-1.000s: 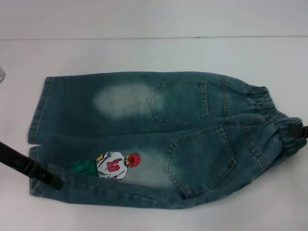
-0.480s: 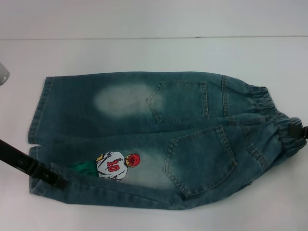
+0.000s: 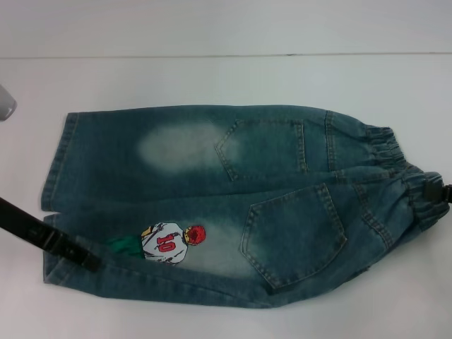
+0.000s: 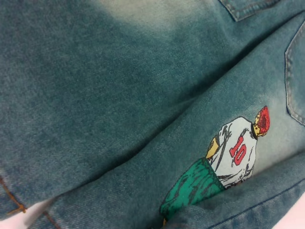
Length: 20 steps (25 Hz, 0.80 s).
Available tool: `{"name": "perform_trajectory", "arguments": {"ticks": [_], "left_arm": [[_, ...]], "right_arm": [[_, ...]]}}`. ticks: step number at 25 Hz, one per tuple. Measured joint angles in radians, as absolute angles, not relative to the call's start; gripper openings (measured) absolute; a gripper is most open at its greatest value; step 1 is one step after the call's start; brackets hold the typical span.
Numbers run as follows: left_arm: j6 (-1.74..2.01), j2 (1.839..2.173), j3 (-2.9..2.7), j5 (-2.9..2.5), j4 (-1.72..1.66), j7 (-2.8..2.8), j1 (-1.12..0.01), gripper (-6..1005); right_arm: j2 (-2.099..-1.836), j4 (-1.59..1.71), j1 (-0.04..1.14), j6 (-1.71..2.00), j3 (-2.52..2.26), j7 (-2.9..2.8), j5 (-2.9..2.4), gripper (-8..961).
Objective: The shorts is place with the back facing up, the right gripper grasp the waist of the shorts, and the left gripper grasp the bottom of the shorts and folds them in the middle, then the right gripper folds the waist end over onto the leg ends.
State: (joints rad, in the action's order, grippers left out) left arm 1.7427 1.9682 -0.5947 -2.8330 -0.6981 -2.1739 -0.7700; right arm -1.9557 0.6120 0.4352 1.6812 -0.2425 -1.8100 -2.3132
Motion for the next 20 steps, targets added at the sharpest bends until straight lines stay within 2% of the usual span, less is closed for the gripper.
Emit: {"name": "perform_trajectory", "arguments": {"ticks": [7,12,20], "left_arm": [[1.732,1.970,-0.595,-2.842,-0.696,-2.206,-0.765,603],[1.740,1.970,-0.596,-2.843,-0.695,-2.211,-0.759,392],[1.744,1.958,-0.599,-2.844,-0.664,-2.209,-0.763,126]], "right_arm": [[-1.956,0.612,0.436,1.681,-0.242,-1.810,-2.313,105],[-1.956,0.612,0.436,1.682,-0.242,-1.810,-2.313,107],[-1.956,0.612,0.436,1.683,-0.242,-1.810,-2.313,110]]}}
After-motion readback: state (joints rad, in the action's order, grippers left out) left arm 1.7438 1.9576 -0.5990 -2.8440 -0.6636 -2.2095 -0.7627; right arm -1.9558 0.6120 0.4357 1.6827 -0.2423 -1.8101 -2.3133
